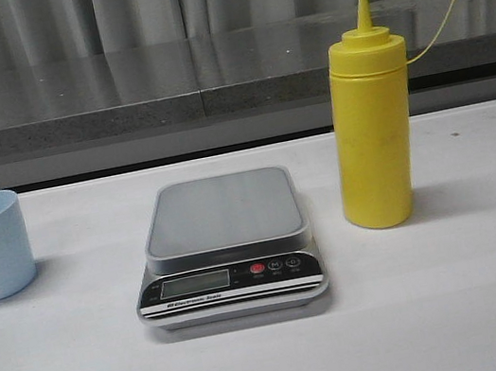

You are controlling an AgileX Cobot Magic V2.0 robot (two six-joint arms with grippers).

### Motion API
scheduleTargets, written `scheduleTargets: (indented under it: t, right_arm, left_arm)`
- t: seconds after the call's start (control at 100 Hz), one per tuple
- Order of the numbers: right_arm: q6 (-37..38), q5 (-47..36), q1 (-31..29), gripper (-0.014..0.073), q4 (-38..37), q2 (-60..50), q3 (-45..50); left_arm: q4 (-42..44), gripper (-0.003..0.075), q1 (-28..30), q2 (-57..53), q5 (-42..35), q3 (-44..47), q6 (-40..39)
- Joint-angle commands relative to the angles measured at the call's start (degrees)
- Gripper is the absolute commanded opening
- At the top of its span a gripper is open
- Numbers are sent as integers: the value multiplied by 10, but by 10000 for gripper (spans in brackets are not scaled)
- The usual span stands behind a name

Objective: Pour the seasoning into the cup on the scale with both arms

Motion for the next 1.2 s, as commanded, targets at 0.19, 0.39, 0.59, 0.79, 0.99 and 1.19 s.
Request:
scheduleTargets:
  t: [0.19,0.39,0.59,0.79,0.99,1.19]
  right_arm:
    - [-3,-50,-3,-68,-3,-12,-9]
    - [-3,-50,-3,-68,-3,-12,-9]
    - [-3,-50,-3,-68,-3,-12,-9]
    - [-3,-50,-3,-68,-3,-12,-9]
    - [-3,-50,-3,-68,-3,-12,-9]
    - [-3,-50,-3,-68,-3,-12,-9]
  left_arm:
    - [-5,-20,1,-19,-44,26,-2]
    - [-5,-20,1,-19,-44,26,-2]
    - [-5,-20,1,-19,-44,26,-2]
    - [0,-20,1,-19,-44,26,-2]
    - [0,-20,1,-19,-50,26,-2]
    - [-30,-20,1,-10,6,1,-2]
